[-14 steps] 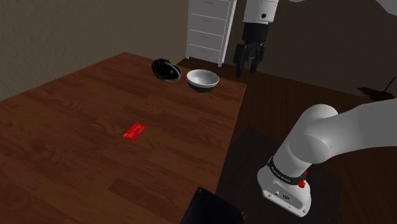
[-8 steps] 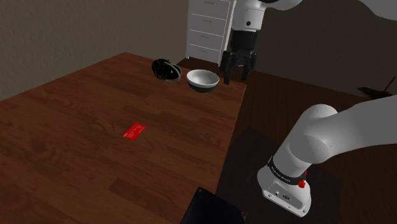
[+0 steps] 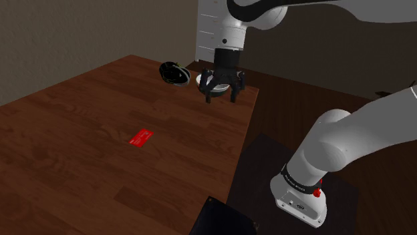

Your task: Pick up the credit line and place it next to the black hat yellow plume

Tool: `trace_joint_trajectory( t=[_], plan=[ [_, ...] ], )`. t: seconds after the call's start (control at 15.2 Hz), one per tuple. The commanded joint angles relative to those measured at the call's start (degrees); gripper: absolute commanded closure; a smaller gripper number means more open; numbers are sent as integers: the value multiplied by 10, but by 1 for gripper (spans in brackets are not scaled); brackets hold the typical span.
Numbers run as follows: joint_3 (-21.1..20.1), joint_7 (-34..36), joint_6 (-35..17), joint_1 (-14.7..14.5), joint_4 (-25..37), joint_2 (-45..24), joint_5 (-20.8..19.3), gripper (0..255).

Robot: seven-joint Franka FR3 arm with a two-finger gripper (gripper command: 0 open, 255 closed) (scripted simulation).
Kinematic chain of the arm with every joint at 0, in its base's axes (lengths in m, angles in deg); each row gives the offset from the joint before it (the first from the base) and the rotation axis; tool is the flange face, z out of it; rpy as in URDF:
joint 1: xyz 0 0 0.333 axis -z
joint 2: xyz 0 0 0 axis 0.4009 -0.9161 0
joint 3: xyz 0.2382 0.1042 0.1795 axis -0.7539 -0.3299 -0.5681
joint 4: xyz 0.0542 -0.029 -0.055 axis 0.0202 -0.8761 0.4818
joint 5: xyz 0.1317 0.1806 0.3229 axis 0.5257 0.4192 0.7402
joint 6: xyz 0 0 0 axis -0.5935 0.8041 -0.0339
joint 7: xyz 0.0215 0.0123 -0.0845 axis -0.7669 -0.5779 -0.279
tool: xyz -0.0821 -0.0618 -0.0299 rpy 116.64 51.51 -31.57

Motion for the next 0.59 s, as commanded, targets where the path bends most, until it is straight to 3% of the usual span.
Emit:
trace_joint_trajectory(
  t=[0.0,0.53],
  plan=[
    [-20,42,-29,-1,8,-36,24,0],
    [-83,191,-137,-4,65,-185,89,0]
  ],
)
